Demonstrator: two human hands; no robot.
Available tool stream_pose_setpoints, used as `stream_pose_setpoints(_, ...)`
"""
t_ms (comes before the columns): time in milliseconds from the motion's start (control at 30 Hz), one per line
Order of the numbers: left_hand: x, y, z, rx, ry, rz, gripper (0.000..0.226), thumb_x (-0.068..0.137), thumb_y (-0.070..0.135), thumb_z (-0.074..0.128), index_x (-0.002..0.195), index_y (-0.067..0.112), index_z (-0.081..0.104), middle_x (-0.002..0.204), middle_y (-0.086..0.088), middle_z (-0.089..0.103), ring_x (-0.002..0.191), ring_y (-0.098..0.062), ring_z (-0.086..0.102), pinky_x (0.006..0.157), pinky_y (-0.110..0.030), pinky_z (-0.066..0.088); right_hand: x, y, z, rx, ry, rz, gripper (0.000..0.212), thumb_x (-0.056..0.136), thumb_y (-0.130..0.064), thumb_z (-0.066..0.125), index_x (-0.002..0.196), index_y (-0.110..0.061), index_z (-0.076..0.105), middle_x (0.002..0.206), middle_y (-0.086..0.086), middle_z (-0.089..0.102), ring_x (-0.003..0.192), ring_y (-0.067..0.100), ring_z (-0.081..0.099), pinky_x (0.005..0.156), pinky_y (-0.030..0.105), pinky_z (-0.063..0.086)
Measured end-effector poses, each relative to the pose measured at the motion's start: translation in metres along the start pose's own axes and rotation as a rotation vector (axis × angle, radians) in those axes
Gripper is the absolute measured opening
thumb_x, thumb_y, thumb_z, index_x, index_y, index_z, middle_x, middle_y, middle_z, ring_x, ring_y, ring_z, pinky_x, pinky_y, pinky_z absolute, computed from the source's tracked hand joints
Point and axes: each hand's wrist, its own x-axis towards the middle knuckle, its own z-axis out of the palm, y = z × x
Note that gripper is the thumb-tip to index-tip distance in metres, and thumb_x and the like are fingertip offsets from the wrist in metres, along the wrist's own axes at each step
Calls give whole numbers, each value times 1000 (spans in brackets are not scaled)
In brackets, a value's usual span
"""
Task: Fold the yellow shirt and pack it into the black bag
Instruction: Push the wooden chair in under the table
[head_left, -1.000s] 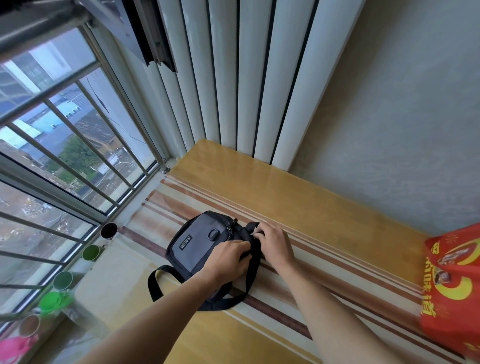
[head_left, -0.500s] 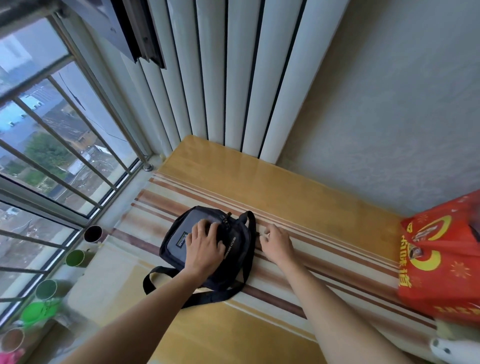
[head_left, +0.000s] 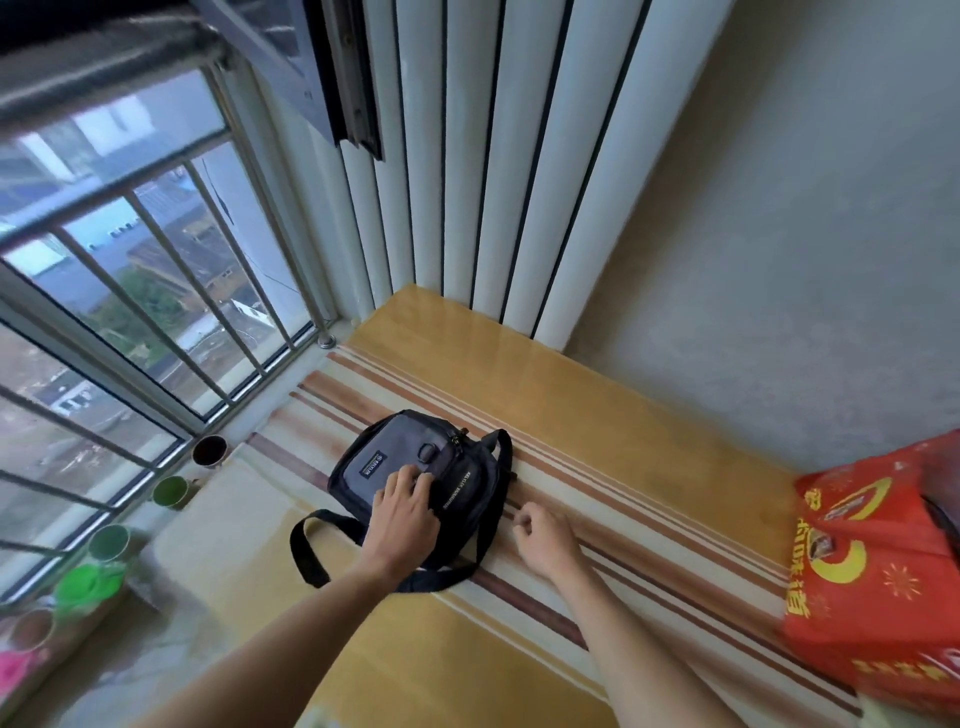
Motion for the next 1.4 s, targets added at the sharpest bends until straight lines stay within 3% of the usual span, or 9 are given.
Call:
stream_pose_setpoints(200,-78,17,13,42,127,-104,31,79,12,56,110,13,56,108,-5,52,96,-26,47,78,-38,49,-51,27,1,-38,-44,-87,19,96,-20,47,102,-16,65,105,5,68,90,21,65,75,33,53)
stream_pose_setpoints(433,-184,57,7,-123,2,-290,12,87,12,50,91,9,61,95,-8,62,84,-26,56,66,-33,39,-124,33,5,-111,-64,-166,18,98,-19,46,94,-15,63,96,5,67,83,23,63,65,35,54)
stream_pose_setpoints(567,-235,51,-1,-19,-247,-369,23,91,20,45,97,9,65,99,-8,68,88,-26,63,73,-35,51,-157,31,19,-177,-185,-188,23,97,-18,45,106,-13,66,97,4,61,77,22,60,59,28,47)
stream_pose_setpoints(700,-271,43,13,-27,-347,-412,27,92,23,42,102,12,64,104,-9,68,94,-27,62,79,-39,54,-180,45,43,-268,-386,-167,30,95,-23,48,118,-15,65,117,9,67,98,26,67,82,36,57)
stream_pose_setpoints(800,-291,44,33,-78,-404,-399,26,92,19,40,100,9,64,102,-10,68,94,-28,62,75,-37,52,-190,54,52,-343,-461,-142,30,95,-24,47,116,-14,65,111,11,70,95,28,69,81,35,57)
stream_pose_setpoints(967,-313,32,56,-146,-497,-406,25,92,19,39,94,9,62,96,-12,67,93,-29,62,82,-45,55,-188,56,61,-427,-462,-127,26,91,-25,46,108,-18,65,108,8,69,93,27,66,75,32,52)
stream_pose_setpoints(1100,-320,22,53,-150,-458,-415,26,92,19,40,97,9,63,98,-14,66,93,-31,61,83,-46,55,-190,43,69,-450,-393,-129,26,93,-25,46,111,-20,64,111,8,65,94,27,63,77,34,51)
stream_pose_setpoints(1300,-355,-16,62,-153,-425,-458,17,87,19,40,83,12,55,102,-13,64,80,-29,62,74,-43,57,-211,22,105,-505,-379,-179,25,95,-24,43,110,-20,63,105,6,67,91,27,61,72,34,48)
stream_pose_setpoints(1400,-384,-29,52,-158,-447,-434,17,90,17,40,77,14,49,106,-11,62,77,-29,58,63,-38,49,-238,8,127,-508,-374,-192,25,93,-20,43,105,-16,65,102,7,68,89,28,62,72,34,49)
